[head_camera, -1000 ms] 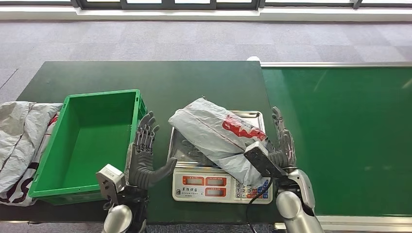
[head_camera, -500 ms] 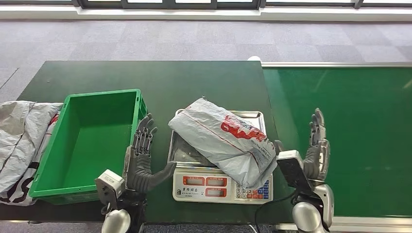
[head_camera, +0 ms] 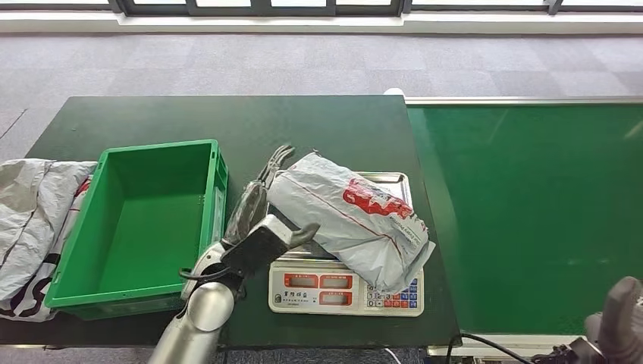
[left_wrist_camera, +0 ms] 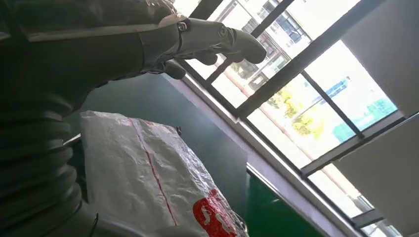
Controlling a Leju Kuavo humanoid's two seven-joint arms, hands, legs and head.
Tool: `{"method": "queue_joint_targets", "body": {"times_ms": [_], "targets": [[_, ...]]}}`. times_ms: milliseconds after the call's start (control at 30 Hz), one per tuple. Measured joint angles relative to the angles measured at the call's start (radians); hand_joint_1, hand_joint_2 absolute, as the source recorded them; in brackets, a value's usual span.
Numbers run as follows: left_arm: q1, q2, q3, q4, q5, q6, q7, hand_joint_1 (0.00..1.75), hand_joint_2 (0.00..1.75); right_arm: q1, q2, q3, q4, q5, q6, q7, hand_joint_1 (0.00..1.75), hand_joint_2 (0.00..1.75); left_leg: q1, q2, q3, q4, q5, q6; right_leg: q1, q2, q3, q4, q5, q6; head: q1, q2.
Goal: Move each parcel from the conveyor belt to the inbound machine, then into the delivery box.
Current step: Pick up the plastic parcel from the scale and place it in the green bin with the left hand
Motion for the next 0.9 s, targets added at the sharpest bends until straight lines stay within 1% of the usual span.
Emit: {"method": "queue_joint_targets", "body": {"times_ms": [67, 233, 300, 400, 500, 633, 767, 900], "targets": [[-0.056, -0.016, -0.017, 0.057, -0.053, 0.002, 0.035, 0.0, 1.75, -0.024, 0.01, 0.0, 0.014, 0.011, 0.016, 0.0, 0.0, 1.75, 0.0, 0.0, 0.0, 0.0, 0.001, 0.0, 0.0, 0.0, 0.0, 0.0, 0.001, 0.0, 0.0, 0.0], [-0.144, -0.04, -0.044, 0.171, -0.111, 0.003, 0.075, 0.0, 1.75, -0.056, 0.026, 0.0, 0.041, 0.02, 0.029, 0.0, 0.0, 1.75, 0.0, 0.0, -0.001, 0.0, 0.003, 0.0, 0.0, 0.001, -0.001, 0.0, 0.002, 0.0, 0.0, 0.0], [-0.201, -0.056, -0.061, 0.246, -0.161, -0.004, 0.11, 0.0, 1.75, -0.075, 0.032, 0.0, 0.05, 0.026, 0.036, 0.0, 0.0, 1.75, 0.0, 0.0, -0.001, 0.0, 0.003, 0.0, 0.0, 0.0, 0.0, 0.0, 0.002, 0.0, 0.0, 0.0], [-0.293, -0.093, -0.094, 0.396, -0.237, -0.008, 0.165, 0.0, 1.75, -0.103, 0.042, 0.0, 0.062, 0.04, 0.041, 0.001, 0.0, 1.75, 0.0, 0.0, -0.001, 0.0, 0.003, 0.0, 0.0, 0.001, -0.001, 0.0, 0.002, 0.0, 0.0, 0.0], [-0.373, -0.125, -0.158, 0.544, -0.231, -0.013, 0.23, 0.0, 1.75, -0.123, 0.052, 0.0, 0.07, 0.054, 0.044, 0.011, 0.0, 1.75, 0.0, 0.0, -0.001, 0.0, 0.003, 0.0, 0.0, 0.001, -0.001, 0.0, 0.003, 0.001, 0.0, 0.0], [-0.44, -0.143, -0.283, 0.681, -0.151, -0.033, 0.293, 0.01, 1.75, -0.139, 0.063, -0.002, 0.071, 0.07, 0.052, 0.023, 0.0, 1.75, 0.0, 0.0, -0.001, 0.0, 0.003, 0.0, 0.0, 0.001, -0.001, 0.0, 0.002, 0.001, 0.0, 0.0], [-0.477, -0.146, -0.398, 0.784, -0.094, -0.072, 0.338, 1.75, 1.75, -0.149, 0.073, -0.003, 0.072, 0.081, 0.06, 0.034, 0.0, 1.75, 0.0, 0.0, -0.001, 0.0, 0.002, 0.0, 0.0, 0.002, -0.001, 0.0, 0.002, 0.0, 0.0, 0.0], [-0.5, -0.146, -0.474, 0.86, -0.07, -0.093, 0.348, 1.75, 1.75, -0.162, 0.08, -0.008, 0.078, 0.088, 0.066, 0.043, 0.0, 1.75, 0.0, 0.0, -0.001, 0.0, 0.002, 0.0, 0.0, 0.002, -0.001, 0.0, 0.002, 0.0, 0.0, 0.0]]}}
